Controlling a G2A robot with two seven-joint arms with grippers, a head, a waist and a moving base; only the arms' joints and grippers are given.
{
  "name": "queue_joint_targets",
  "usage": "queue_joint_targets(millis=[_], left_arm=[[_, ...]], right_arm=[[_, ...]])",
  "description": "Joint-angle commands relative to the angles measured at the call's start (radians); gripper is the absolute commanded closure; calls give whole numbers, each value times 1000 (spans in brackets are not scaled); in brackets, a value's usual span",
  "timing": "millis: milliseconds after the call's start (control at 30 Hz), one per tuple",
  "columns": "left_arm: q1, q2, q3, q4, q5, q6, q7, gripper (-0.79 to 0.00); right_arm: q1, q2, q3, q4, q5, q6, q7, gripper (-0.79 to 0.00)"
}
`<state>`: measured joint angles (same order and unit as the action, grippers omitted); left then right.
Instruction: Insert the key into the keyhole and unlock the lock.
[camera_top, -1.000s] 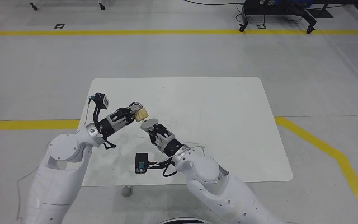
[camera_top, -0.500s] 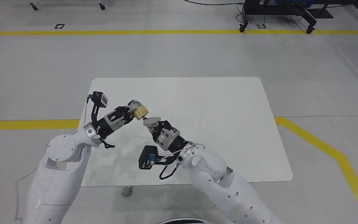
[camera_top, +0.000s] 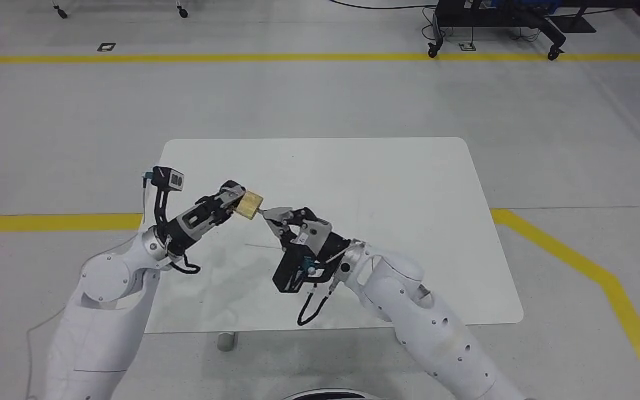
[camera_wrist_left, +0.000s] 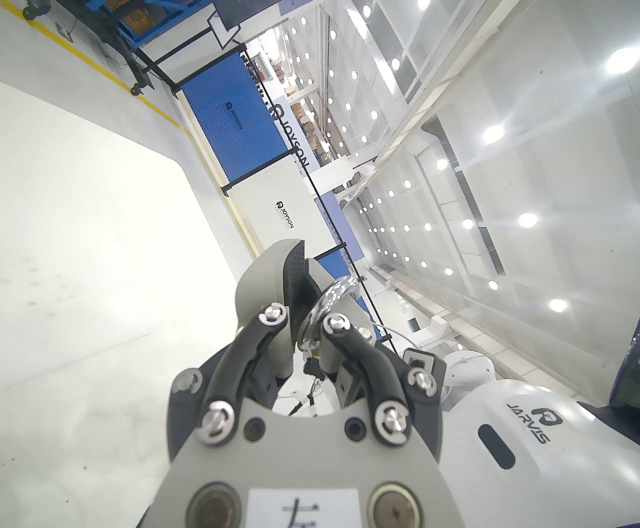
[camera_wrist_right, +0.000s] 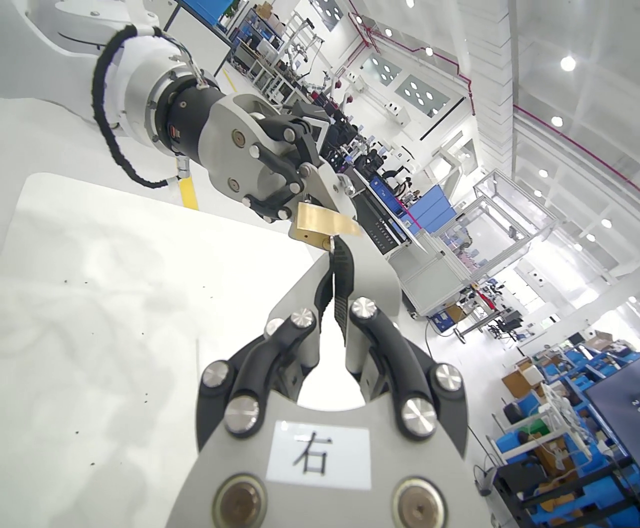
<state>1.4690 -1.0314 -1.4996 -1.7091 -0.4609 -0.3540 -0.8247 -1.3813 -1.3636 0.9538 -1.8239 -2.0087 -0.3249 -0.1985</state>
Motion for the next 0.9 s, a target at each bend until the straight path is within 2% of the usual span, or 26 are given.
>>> queue_joint_targets(millis=[0,33,67,100,267,367,467,567,733,867], left_arm=[[2,0,-6,3,-7,-2,6,0],[2,0,-9,6,-4,-2,9,0],[2,0,-11,7,-2,-3,11,0],[2,0,-13,9,0,-1,14,0],[-4,0,-15,27,17,10,24,0],[-22,1,-1,47,119,13,44,0],[-55,1,48,53,332,-10,61,0],[-98,-4,135,64,573,-37,93,0],[-197,-21,265,137,771,-22,104,0],[-249,-36,340,197,827,-6,140,0]], right_arm=[[5,2,4,0,10,-14,-2,-215],[7,3,7,-1,14,-20,-1,-363],[8,3,9,-2,17,-23,0,-671],[8,5,16,-5,27,-31,-2,-785],[-12,16,57,-31,53,-51,-24,-785],[-52,28,102,-68,53,-58,-40,-785],[-106,44,156,-121,31,-82,-33,-785],[-176,59,226,-184,43,-86,-39,-785],[-273,77,321,-247,84,-83,-89,-785],[-313,85,354,-268,87,-89,-119,-785]])
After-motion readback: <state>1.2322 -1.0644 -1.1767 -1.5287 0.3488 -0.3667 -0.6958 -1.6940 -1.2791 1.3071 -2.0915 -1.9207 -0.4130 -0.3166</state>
